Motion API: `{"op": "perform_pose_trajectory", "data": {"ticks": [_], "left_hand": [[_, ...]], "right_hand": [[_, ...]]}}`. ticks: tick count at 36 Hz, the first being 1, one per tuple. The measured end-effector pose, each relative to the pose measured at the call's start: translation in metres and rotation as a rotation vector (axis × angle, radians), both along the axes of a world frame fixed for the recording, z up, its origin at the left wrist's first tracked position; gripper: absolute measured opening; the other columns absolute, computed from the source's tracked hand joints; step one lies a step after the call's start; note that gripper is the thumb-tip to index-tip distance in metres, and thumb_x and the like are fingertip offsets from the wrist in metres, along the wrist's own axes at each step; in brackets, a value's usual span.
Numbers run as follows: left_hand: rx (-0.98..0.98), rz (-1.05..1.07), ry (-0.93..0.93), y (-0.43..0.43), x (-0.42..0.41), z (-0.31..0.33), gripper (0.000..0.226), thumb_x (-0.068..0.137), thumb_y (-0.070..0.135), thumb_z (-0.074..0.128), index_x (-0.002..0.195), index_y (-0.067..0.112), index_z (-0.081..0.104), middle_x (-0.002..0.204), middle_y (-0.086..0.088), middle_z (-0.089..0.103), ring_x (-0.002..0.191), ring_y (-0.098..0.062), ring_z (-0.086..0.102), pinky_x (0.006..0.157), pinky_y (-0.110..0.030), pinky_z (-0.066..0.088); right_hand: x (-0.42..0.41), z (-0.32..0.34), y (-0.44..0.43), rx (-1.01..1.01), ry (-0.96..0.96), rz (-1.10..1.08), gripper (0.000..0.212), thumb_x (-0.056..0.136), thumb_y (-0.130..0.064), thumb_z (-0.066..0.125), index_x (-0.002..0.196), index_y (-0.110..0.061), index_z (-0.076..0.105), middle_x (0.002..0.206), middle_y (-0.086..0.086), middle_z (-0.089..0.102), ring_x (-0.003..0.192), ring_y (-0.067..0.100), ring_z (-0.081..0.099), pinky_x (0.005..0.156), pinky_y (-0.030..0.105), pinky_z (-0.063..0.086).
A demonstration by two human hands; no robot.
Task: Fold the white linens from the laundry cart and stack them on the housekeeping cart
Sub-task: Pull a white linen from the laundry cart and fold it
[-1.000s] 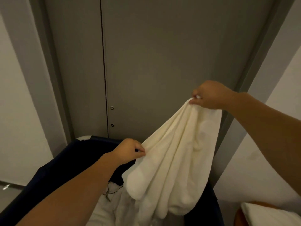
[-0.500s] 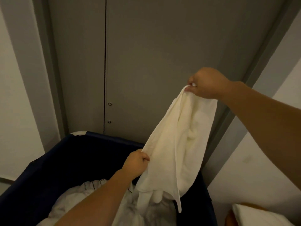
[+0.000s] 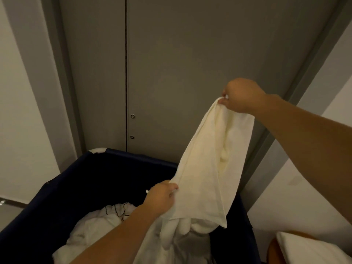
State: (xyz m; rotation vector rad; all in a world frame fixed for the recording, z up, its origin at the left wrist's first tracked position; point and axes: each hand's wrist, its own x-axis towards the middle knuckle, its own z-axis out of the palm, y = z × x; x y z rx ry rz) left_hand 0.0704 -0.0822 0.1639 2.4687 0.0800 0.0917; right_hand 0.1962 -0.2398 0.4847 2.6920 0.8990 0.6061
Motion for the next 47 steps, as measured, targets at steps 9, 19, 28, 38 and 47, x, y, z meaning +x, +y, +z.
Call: {"op": "perform_pose_trajectory", "data": {"ticks": [9,19,28,38,47], "left_hand": [[-0.247,0.133,0.040,-0.073,0.005,-0.003,0.102,0.063,0.084,0.057,0.143,0.025,0.034,0.138,0.010,0.039,0.117,-0.014,0.051,0.095,-0.027,0.043],[-0.060,0.278,-0.162,-0.080,0.007,0.013,0.055,0.085,0.069,0.048,0.114,0.022,0.057,0.123,0.013,0.048,0.097,-0.011,0.059,0.082,-0.024,0.043],[0.011,0.206,-0.126,-0.092,0.011,0.007,0.074,0.086,0.075,0.032,0.139,0.024,0.040,0.143,0.012,0.038,0.121,-0.012,0.051,0.098,-0.029,0.042],[-0.125,0.367,-0.159,-0.086,0.046,0.020,0.040,0.092,0.056,0.048,0.108,0.020,0.054,0.110,0.004,0.057,0.091,-0.014,0.061,0.081,-0.024,0.047],[-0.143,0.383,-0.202,-0.065,0.051,0.009,0.023,0.097,0.025,0.045,0.103,0.012,0.063,0.106,0.000,0.062,0.091,-0.019,0.063,0.076,-0.021,0.043]], "right_hand": [[-0.005,-0.007,0.033,-0.016,-0.016,-0.039,0.021,0.090,-0.025,0.053,0.085,-0.008,0.066,0.074,0.006,0.056,0.074,0.030,0.056,0.063,0.032,0.041],[-0.003,-0.007,0.030,0.019,-0.077,-0.107,0.021,0.089,-0.013,0.053,0.068,-0.010,0.050,0.064,0.004,0.046,0.062,0.024,0.047,0.060,0.031,0.038],[-0.008,-0.008,0.042,0.078,-0.054,-0.095,0.025,0.084,-0.006,0.051,0.061,-0.011,0.043,0.062,0.004,0.044,0.051,0.018,0.040,0.048,0.026,0.029],[-0.016,-0.013,0.056,0.091,-0.075,-0.037,0.024,0.082,-0.005,0.050,0.061,-0.013,0.044,0.061,0.001,0.046,0.050,0.017,0.041,0.044,0.025,0.027],[-0.006,-0.010,0.040,0.083,-0.107,-0.072,0.018,0.086,-0.010,0.052,0.068,-0.011,0.050,0.065,0.003,0.049,0.061,0.024,0.051,0.054,0.027,0.035]]}}
